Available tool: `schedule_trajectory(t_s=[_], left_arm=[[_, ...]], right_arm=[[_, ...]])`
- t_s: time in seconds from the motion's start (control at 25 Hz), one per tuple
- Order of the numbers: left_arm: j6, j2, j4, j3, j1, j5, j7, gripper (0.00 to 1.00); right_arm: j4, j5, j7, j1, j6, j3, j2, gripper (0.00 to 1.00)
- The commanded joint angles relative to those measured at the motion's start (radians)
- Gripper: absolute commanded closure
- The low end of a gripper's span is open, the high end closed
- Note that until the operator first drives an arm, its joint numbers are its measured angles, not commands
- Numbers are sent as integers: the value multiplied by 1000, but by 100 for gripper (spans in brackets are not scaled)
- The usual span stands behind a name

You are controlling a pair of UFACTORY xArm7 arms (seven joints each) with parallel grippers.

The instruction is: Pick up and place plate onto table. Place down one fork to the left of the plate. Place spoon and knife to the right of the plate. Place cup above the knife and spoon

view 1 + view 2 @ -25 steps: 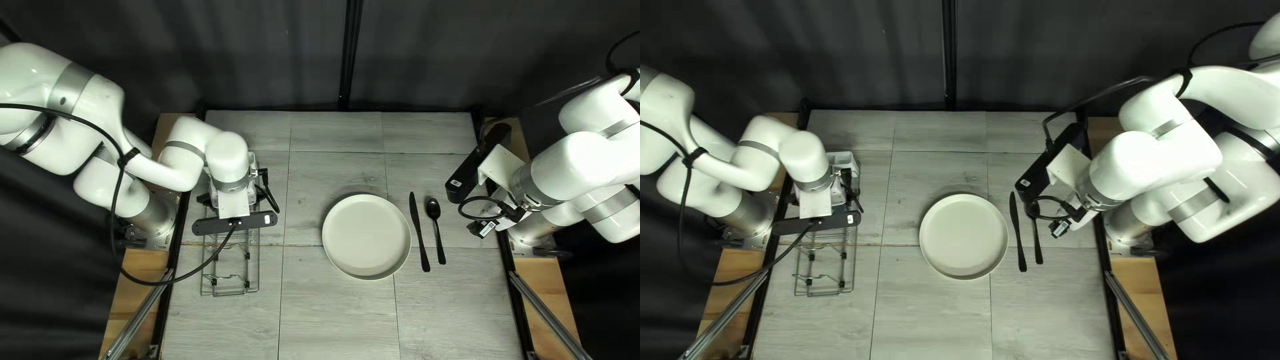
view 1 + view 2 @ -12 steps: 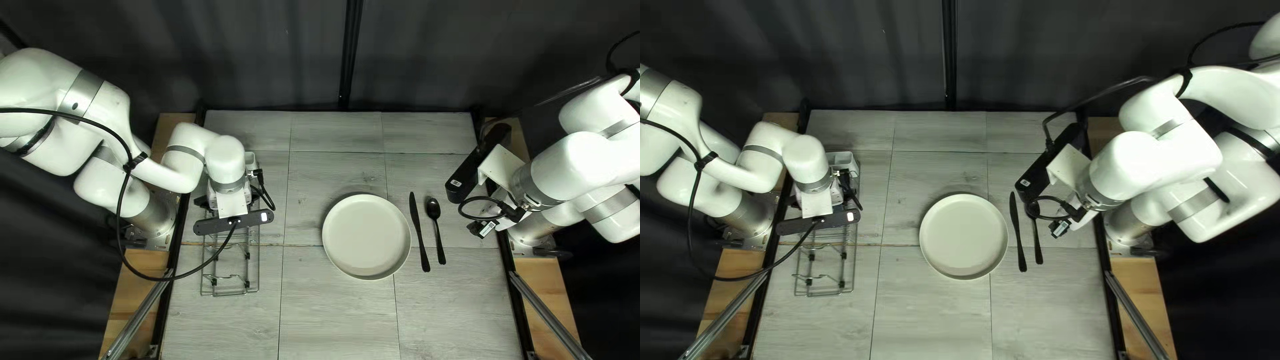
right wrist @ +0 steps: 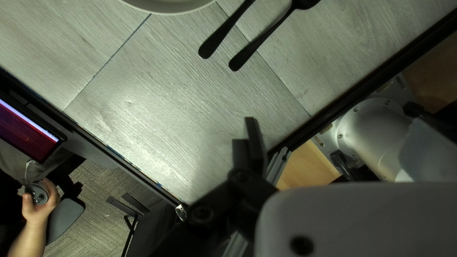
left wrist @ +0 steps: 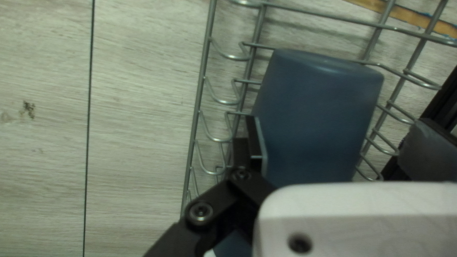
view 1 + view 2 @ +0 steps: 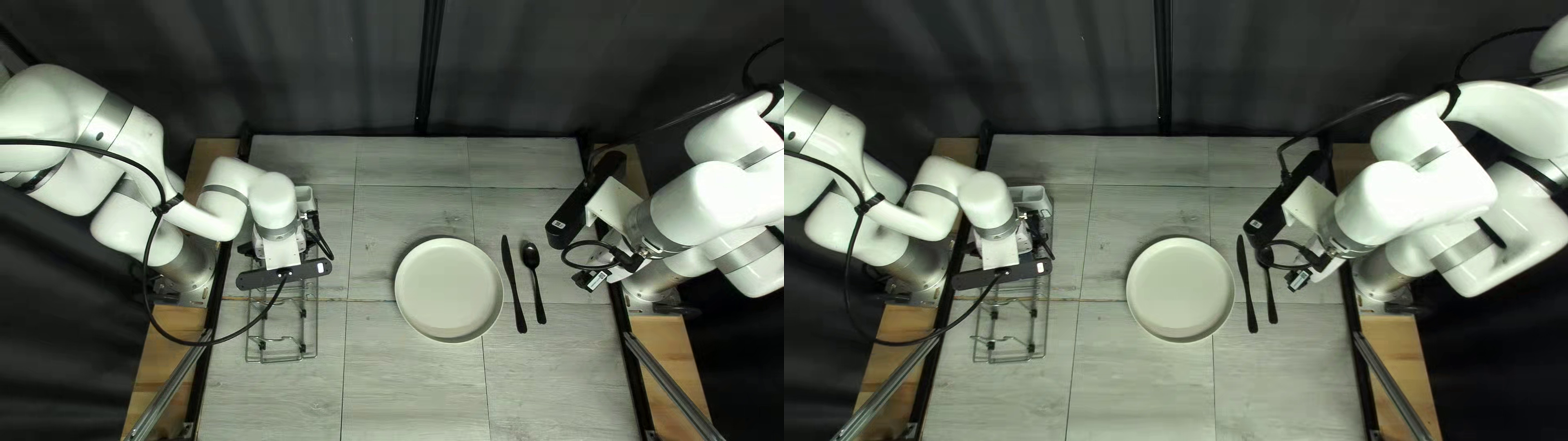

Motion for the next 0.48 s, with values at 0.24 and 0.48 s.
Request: schedule_trajectory(t_s=[0.24, 0.48], left_arm=[[-64, 42, -19, 28, -4, 2, 45, 94], [74, -63, 29, -52, -11, 5, -30, 100]], right_arm=[[0, 0, 0, 0, 0, 0, 0, 0], [0, 0, 0, 0, 0, 0, 0, 0]])
